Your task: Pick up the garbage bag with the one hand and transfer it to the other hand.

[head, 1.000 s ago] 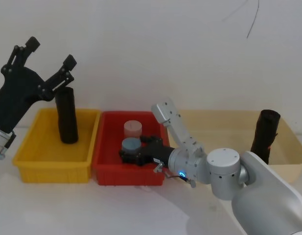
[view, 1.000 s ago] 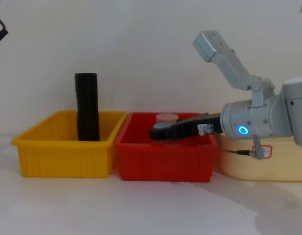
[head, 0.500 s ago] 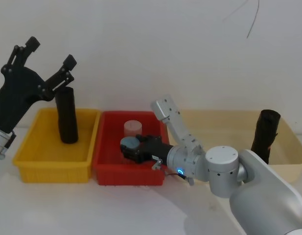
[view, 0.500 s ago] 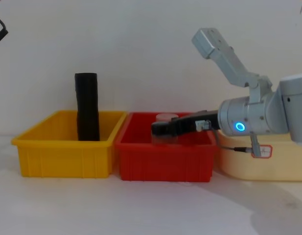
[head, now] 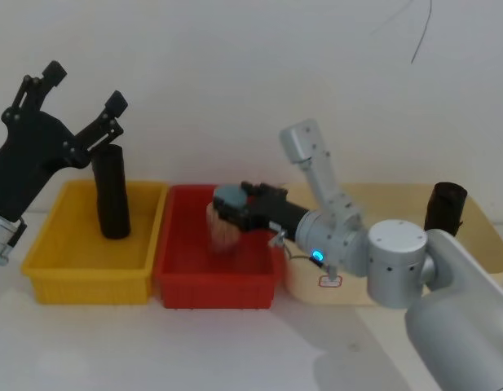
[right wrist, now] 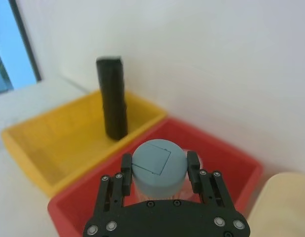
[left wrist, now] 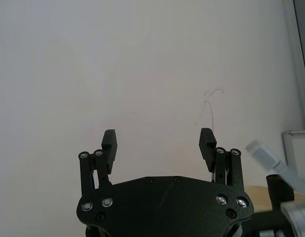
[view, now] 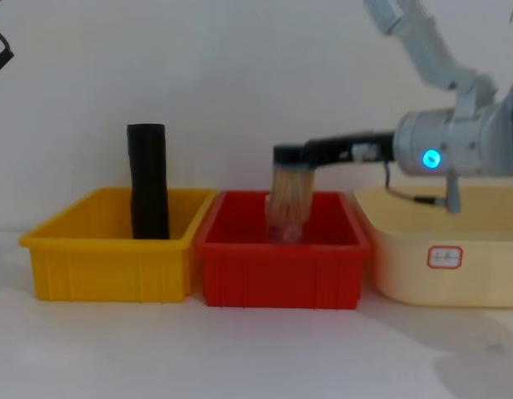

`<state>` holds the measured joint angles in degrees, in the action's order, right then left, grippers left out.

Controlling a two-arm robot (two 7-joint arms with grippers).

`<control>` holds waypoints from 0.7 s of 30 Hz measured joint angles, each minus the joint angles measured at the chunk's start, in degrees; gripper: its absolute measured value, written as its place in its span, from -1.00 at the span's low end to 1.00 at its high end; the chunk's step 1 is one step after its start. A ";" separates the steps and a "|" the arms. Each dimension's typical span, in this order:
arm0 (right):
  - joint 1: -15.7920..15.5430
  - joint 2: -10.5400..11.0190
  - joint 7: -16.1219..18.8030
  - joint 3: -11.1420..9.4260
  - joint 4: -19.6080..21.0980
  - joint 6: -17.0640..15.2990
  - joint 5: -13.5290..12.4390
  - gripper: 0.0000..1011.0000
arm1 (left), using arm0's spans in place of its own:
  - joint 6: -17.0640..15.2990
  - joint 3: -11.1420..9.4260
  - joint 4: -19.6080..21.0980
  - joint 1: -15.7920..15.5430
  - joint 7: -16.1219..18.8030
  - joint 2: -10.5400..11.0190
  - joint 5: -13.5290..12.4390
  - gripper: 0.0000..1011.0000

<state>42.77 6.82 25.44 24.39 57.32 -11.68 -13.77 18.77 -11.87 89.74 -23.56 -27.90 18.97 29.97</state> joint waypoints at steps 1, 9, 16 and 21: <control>-0.29 0.47 -0.21 -0.73 1.38 0.03 -0.37 0.28 | 0.00 0.00 0.00 0.00 0.00 0.00 0.00 0.98; -1.91 3.16 -2.04 -4.20 6.88 0.27 -2.01 0.28 | 0.00 0.00 0.00 0.00 0.00 0.00 0.00 0.98; -3.97 5.64 -3.82 -6.67 9.63 0.14 -2.89 0.28 | 0.00 0.00 0.00 0.00 0.00 0.00 0.00 0.98; -6.08 7.03 -5.23 -7.91 10.23 -0.14 -3.17 0.28 | 0.00 0.00 0.00 0.00 0.00 0.00 0.00 0.98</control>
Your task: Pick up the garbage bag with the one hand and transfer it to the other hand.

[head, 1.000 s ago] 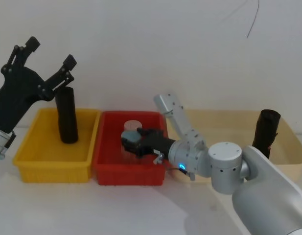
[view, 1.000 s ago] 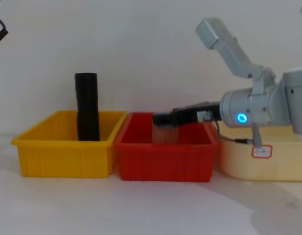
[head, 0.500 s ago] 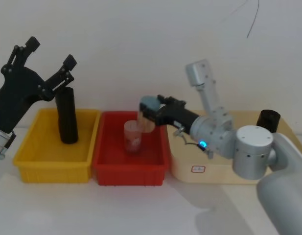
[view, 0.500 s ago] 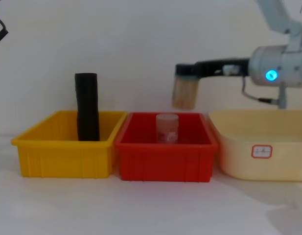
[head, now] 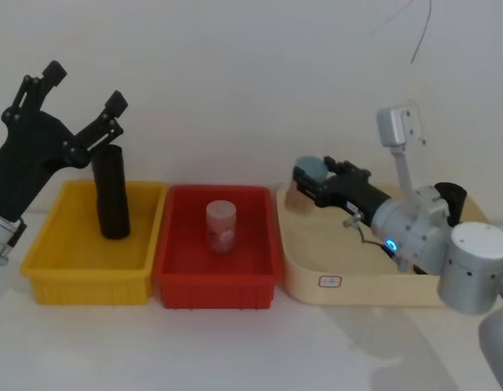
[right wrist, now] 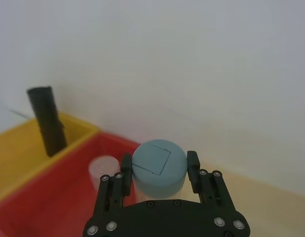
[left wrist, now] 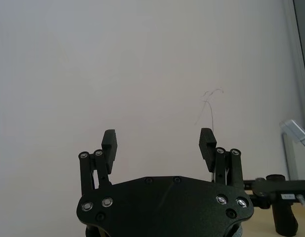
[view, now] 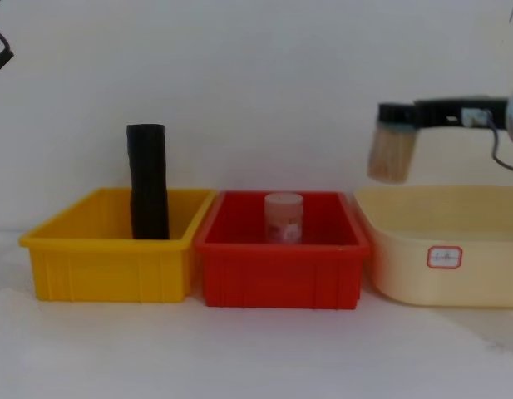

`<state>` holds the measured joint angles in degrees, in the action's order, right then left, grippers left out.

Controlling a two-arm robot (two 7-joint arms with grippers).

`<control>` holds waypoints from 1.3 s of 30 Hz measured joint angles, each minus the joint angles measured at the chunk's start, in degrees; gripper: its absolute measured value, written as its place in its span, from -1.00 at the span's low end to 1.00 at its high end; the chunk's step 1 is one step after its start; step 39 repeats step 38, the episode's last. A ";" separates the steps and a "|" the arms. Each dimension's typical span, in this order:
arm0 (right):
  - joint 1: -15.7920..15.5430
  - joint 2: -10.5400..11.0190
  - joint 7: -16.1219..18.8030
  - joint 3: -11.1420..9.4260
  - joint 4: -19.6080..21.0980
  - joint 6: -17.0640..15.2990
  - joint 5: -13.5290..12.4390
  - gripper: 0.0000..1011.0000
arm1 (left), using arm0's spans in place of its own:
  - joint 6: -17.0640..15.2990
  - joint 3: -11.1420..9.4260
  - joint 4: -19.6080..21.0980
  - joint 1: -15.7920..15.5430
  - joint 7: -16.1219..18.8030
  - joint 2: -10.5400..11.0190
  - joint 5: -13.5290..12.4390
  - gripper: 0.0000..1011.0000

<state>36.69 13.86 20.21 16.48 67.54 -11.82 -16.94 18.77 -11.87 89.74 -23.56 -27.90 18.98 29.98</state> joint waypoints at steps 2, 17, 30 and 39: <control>-0.60 0.28 -0.42 -0.25 0.01 -0.10 -0.03 0.28 | 0.00 0.00 0.00 0.00 0.00 0.00 0.00 0.98; -6.17 2.17 -3.80 -2.77 0.08 -0.36 0.06 0.52 | 0.00 0.00 0.00 0.00 0.00 0.00 0.00 0.98; -10.31 3.77 -4.54 -5.70 6.45 1.56 -0.56 0.98 | 0.00 0.00 0.00 0.00 0.00 0.00 0.00 0.98; -14.02 5.25 -3.34 -7.04 13.15 1.62 -2.20 0.98 | 0.00 0.00 0.00 0.00 0.00 0.00 0.00 0.98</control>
